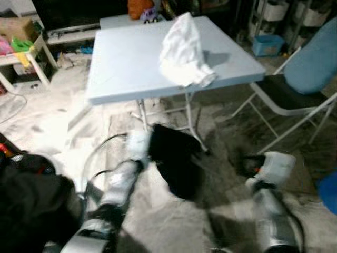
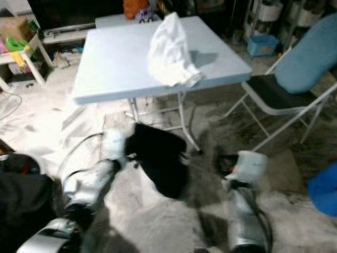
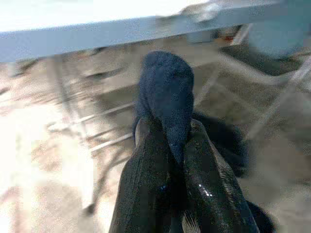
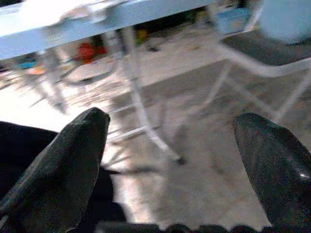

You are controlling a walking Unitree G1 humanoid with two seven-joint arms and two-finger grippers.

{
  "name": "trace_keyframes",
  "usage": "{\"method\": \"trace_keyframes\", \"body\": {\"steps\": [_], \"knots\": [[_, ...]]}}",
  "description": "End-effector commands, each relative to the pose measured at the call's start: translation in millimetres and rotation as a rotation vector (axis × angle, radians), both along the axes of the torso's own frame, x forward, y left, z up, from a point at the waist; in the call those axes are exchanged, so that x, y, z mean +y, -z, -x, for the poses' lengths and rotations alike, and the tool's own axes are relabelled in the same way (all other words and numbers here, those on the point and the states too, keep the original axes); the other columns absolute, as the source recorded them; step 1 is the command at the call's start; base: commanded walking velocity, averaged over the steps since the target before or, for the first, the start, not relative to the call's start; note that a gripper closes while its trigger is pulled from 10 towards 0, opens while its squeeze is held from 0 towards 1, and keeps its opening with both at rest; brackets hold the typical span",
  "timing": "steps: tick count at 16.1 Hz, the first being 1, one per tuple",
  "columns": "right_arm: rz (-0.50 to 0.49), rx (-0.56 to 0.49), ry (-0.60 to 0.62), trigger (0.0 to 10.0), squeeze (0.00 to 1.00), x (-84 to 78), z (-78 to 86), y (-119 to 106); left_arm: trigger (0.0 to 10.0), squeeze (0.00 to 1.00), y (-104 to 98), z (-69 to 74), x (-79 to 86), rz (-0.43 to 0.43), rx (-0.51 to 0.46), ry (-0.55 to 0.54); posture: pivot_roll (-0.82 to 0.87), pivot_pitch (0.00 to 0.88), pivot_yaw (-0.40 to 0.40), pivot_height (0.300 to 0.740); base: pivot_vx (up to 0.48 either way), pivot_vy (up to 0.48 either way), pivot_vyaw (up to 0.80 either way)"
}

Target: Hang hanger

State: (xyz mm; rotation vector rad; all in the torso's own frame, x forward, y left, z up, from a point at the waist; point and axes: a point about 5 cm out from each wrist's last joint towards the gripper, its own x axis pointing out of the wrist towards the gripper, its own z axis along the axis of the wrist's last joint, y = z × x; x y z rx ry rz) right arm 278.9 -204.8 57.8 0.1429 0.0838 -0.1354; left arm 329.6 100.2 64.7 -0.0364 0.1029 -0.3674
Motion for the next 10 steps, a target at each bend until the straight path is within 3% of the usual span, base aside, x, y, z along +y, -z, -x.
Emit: {"method": "trace_keyframes", "body": {"steps": [1,3,6,8,10], "knots": [[0.015,-0.004,0.018,10.0,0.00,-9.0,-0.4,-4.0,10.0,0.00,-9.2,-3.7,-7.9,0.010,-0.040,0.013,-0.18,0.124,0.057,0.740,0.000,0.480,0.00],[0.020,-0.005,0.002,10.0,0.00,-6.9,-2.8,-6.1,10.0,0.00,-8.8,-2.5,-7.7,0.034,-0.037,0.036,-0.17,0.136,0.052,0.740,0.000,0.480,-0.28],[0.025,-0.008,-0.014,10.0,0.00,-4.0,-5.9,-8.3,10.0,0.00,-3.6,-0.2,1.7,0.039,-0.022,0.002,-0.15,0.144,0.036,0.740,0.000,0.448,-0.80],[0.029,-0.006,-0.035,10.0,0.00,0.1,-7.7,-8.3,10.0,0.00,0.3,6.7,9.0,0.071,-0.036,-0.012,-0.13,0.147,0.026,0.740,0.000,0.000,-0.71],[0.036,-0.009,-0.050,10.0,0.00,2.7,-10.0,-9.6,10.0,0.00,-0.2,9.7,7.8,0.064,-0.051,0.024,-0.13,0.147,0.023,0.740,0.000,0.000,0.00]]}}
